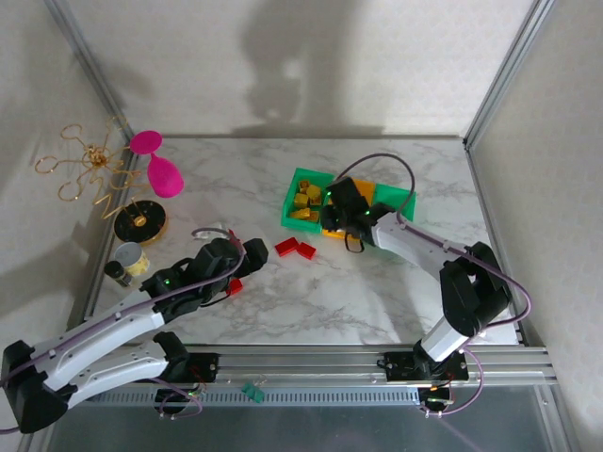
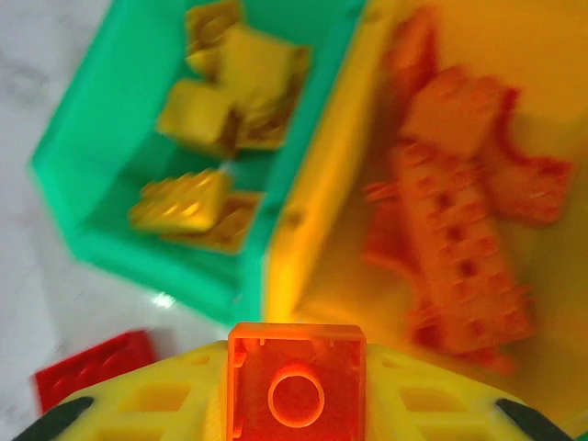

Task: Sort the legos into containers by color
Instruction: Place the lego in the container.

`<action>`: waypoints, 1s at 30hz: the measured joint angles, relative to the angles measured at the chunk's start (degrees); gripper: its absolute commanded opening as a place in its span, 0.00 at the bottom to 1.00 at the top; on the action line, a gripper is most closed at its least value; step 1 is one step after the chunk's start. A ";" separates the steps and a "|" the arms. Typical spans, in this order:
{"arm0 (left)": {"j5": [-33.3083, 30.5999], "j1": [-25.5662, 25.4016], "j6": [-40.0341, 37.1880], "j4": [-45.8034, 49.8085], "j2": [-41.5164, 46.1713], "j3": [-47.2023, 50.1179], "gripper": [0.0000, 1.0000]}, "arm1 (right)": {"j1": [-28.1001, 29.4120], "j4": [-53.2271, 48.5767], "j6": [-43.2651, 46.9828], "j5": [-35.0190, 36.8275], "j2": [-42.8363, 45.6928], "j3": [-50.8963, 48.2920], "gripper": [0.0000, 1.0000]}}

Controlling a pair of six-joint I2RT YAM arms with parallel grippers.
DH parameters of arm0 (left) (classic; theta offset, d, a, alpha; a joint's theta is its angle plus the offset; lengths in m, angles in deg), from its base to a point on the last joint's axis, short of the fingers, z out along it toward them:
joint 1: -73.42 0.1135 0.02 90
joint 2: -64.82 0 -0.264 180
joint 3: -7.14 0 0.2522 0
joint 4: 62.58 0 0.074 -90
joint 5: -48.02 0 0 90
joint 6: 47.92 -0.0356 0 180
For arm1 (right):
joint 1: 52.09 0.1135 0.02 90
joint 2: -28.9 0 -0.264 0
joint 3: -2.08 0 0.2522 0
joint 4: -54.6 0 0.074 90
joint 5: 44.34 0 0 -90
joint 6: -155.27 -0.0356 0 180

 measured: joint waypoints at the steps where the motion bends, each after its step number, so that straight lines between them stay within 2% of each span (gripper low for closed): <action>1: 0.55 0.00 -0.66 -0.76 -1.03 -0.11 1.00 | -1.62 -0.11 0.35 0.31 -1.09 1.03 0.35; 6: 3.26 0.00 -3.08 -5.33 -5.27 -0.31 1.00 | -5.95 -0.11 1.70 1.36 -6.86 5.01 0.37; 14: 4.31 0.00 -4.44 -8.04 -7.93 -1.18 1.00 | -8.02 -1.53 3.87 3.04 -12.59 11.19 0.51; 22: 4.20 0.00 -4.35 -8.13 -6.21 -1.18 1.00 | -6.64 -1.77 4.98 2.67 -8.35 10.47 0.54; 30: 1.95 0.00 -2.51 -7.28 -0.11 -0.83 1.00 | 0.72 -1.84 4.72 1.49 0.50 3.78 0.60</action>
